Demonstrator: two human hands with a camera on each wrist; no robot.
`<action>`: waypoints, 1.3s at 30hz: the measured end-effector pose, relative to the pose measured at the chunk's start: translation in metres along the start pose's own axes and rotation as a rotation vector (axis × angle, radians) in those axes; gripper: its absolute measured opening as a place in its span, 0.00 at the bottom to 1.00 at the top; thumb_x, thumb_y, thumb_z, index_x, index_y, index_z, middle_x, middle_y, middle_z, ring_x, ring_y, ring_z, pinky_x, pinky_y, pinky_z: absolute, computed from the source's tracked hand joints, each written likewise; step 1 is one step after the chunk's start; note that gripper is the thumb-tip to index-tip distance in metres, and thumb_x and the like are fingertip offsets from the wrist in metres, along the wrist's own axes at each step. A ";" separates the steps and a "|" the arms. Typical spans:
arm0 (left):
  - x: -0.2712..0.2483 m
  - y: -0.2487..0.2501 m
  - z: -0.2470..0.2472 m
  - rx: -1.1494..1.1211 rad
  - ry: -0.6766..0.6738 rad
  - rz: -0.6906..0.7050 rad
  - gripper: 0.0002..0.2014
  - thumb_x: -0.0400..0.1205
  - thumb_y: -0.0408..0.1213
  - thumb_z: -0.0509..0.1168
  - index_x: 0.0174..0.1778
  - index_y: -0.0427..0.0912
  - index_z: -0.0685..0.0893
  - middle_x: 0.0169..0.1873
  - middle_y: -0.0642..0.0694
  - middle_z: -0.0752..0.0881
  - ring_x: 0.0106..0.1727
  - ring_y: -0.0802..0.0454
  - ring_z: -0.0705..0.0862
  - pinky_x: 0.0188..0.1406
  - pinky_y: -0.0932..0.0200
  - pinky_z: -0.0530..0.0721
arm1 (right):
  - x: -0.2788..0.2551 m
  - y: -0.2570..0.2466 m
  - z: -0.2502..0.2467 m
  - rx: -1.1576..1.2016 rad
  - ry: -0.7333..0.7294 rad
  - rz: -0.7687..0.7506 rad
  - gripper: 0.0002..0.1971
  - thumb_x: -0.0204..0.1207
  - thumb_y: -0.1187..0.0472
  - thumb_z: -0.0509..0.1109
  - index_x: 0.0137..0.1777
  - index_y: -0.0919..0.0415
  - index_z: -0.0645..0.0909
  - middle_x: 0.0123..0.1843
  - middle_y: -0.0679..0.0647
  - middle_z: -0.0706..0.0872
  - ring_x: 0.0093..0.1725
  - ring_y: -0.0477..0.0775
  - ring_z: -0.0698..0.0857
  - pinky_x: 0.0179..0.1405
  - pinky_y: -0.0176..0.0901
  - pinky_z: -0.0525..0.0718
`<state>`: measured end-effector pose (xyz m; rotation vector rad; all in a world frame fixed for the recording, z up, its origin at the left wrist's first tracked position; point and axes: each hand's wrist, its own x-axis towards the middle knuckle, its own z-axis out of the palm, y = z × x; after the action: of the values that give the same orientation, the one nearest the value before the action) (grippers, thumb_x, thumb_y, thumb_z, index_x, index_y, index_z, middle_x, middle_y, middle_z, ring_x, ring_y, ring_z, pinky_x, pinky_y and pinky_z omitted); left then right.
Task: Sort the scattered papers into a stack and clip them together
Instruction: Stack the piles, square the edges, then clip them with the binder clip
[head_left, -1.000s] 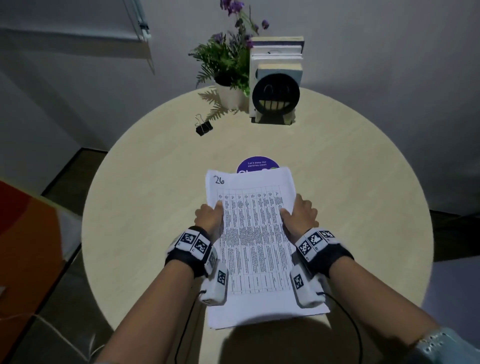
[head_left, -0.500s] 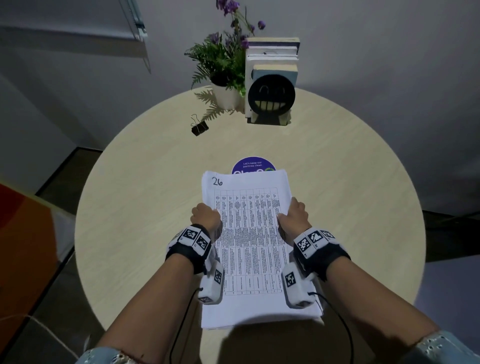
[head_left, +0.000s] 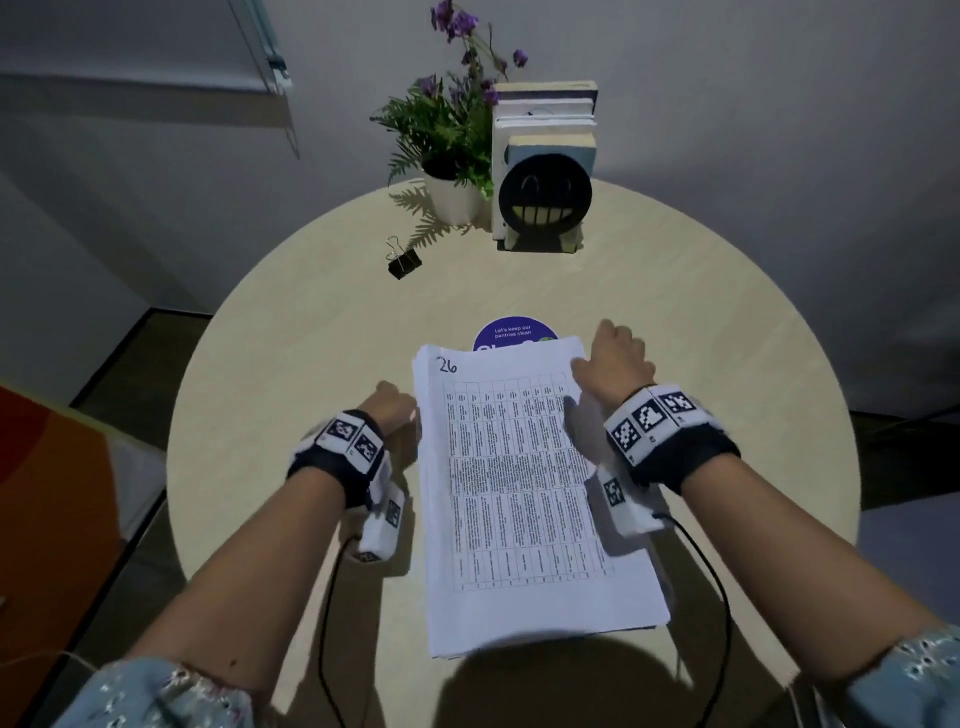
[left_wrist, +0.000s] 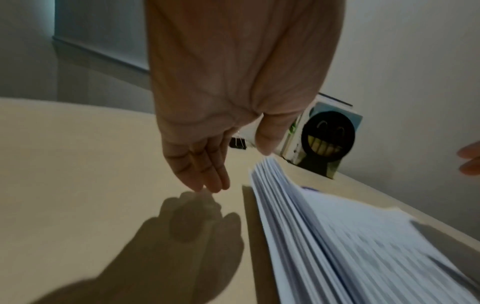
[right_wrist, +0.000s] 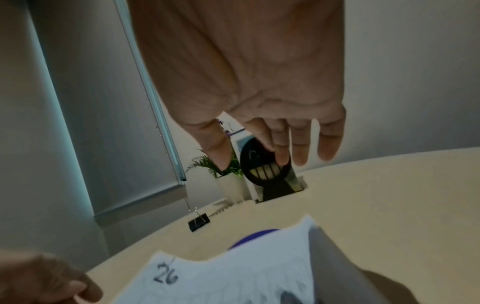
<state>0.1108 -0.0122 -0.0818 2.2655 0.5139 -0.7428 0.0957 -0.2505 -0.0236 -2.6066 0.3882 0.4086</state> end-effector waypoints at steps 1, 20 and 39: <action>0.006 0.002 -0.013 0.004 0.043 0.028 0.20 0.83 0.31 0.56 0.69 0.22 0.71 0.49 0.30 0.82 0.28 0.53 0.69 0.26 0.65 0.69 | 0.002 -0.011 -0.005 0.004 -0.004 -0.053 0.25 0.79 0.61 0.59 0.74 0.68 0.61 0.75 0.64 0.65 0.75 0.64 0.63 0.71 0.58 0.65; 0.151 0.084 -0.103 -0.104 0.311 0.083 0.07 0.81 0.35 0.62 0.40 0.35 0.79 0.46 0.37 0.81 0.50 0.43 0.78 0.42 0.55 0.76 | 0.080 -0.056 0.115 -0.434 -0.324 -0.364 0.40 0.70 0.26 0.50 0.80 0.36 0.42 0.84 0.45 0.38 0.84 0.56 0.39 0.72 0.78 0.35; 0.179 0.088 -0.076 -0.377 0.478 0.278 0.20 0.81 0.31 0.63 0.22 0.47 0.70 0.41 0.48 0.83 0.46 0.54 0.79 0.43 0.72 0.77 | 0.086 -0.052 0.112 -0.250 -0.322 -0.356 0.42 0.71 0.30 0.55 0.81 0.47 0.50 0.85 0.43 0.46 0.84 0.51 0.42 0.74 0.75 0.36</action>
<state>0.3219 0.0082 -0.1070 2.0851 0.4913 0.0438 0.1675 -0.1687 -0.1271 -2.7048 -0.2477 0.7735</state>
